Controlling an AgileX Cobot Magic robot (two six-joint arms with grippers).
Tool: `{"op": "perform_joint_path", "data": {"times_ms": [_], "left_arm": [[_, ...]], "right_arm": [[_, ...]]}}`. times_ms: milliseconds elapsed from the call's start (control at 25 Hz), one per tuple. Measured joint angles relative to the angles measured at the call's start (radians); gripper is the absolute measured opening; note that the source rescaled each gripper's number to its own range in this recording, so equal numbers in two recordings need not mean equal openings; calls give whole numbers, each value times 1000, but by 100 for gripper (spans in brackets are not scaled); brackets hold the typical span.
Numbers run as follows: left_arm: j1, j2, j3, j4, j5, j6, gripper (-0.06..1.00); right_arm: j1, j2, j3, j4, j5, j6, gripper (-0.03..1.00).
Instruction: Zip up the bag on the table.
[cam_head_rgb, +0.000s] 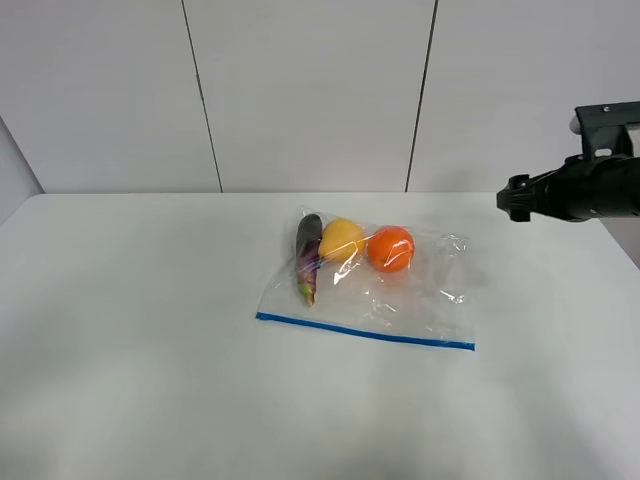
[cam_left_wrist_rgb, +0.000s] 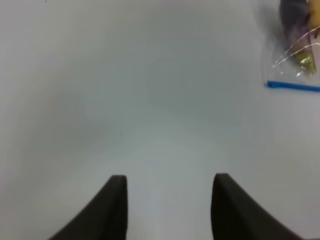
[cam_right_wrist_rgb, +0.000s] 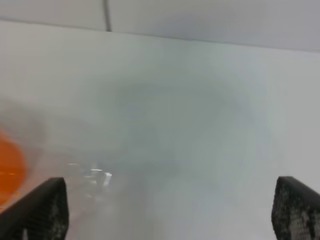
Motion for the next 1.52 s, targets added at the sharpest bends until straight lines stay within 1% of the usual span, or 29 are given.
{"op": "perform_joint_path", "data": {"times_ms": [120, 160, 320, 560, 760, 800, 920, 1000, 1080, 1240, 1400, 1520], "left_arm": [[0, 0, 0, 0, 0, 1, 69], [0, 0, 0, 0, 0, 1, 69], [0, 0, 0, 0, 0, 1, 69], [0, 0, 0, 0, 0, 1, 69], [0, 0, 0, 0, 0, 1, 69], [0, 0, 0, 0, 0, 1, 69], [0, 0, 0, -1, 0, 1, 69], [0, 0, 0, -1, 0, 1, 69], [0, 0, 0, -1, 0, 1, 69], [0, 0, 0, -1, 0, 1, 69], [0, 0, 0, -1, 0, 1, 69], [0, 0, 0, -1, 0, 1, 69]], "right_arm": [[-65, 0, 0, -14, 40, 18, 100], [-65, 0, 0, -14, 40, 18, 100], [-122, 0, 0, -53, 70, 58, 100], [-135, 0, 0, -111, 98, 87, 99], [-135, 0, 0, -207, 114, 153, 99], [-145, 0, 0, -258, 133, 181, 99], [-205, -9, 0, -320, 197, 253, 99], [-253, -29, 0, -333, 222, 293, 99], [-274, -60, 0, -339, 227, 303, 99], [-275, -123, 0, -339, 242, 301, 99], [-275, -131, 0, -342, 276, 301, 98], [-275, -131, 0, -350, 335, 301, 98]]}}
